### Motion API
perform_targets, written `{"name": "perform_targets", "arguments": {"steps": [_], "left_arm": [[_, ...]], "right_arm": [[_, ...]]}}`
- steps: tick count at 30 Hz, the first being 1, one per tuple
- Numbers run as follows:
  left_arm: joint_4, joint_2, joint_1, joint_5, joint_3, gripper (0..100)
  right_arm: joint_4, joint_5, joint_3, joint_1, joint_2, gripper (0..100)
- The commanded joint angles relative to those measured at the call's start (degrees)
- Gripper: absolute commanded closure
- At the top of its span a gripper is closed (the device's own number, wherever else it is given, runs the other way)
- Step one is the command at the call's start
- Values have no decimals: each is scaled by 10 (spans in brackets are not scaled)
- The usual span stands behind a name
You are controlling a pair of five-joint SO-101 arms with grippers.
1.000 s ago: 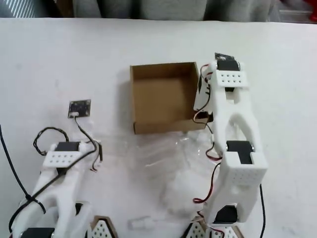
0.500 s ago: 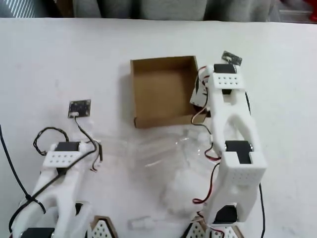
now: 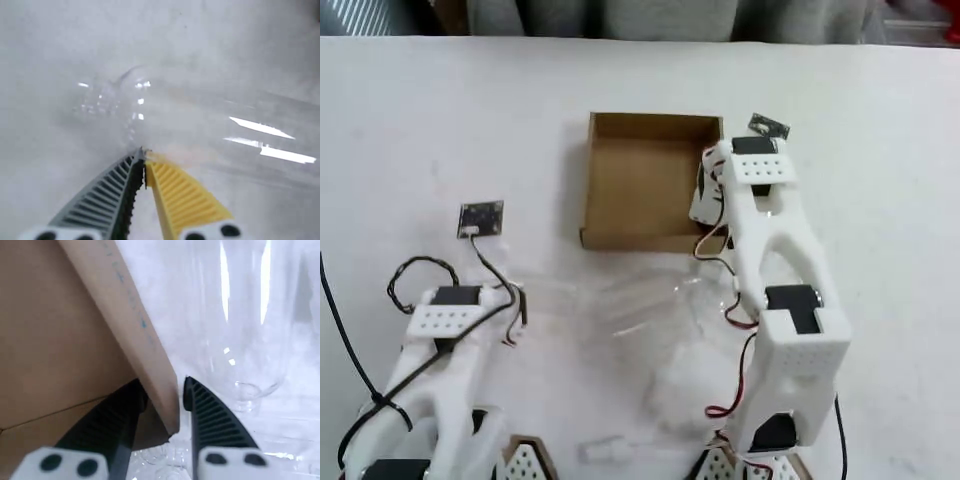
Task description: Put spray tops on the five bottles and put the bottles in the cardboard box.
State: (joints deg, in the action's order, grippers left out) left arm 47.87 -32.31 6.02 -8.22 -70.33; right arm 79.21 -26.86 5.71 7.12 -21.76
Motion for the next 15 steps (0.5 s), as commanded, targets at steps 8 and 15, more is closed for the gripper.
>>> {"name": "perform_targets", "arguments": {"steps": [8,15], "left_arm": [[-9,4,7,-6,30,969],[-9,4,29,-9,32,969]], "right_arm": [[63,79,8,0,116,722],[162,198,4,-28,224,816]]}}
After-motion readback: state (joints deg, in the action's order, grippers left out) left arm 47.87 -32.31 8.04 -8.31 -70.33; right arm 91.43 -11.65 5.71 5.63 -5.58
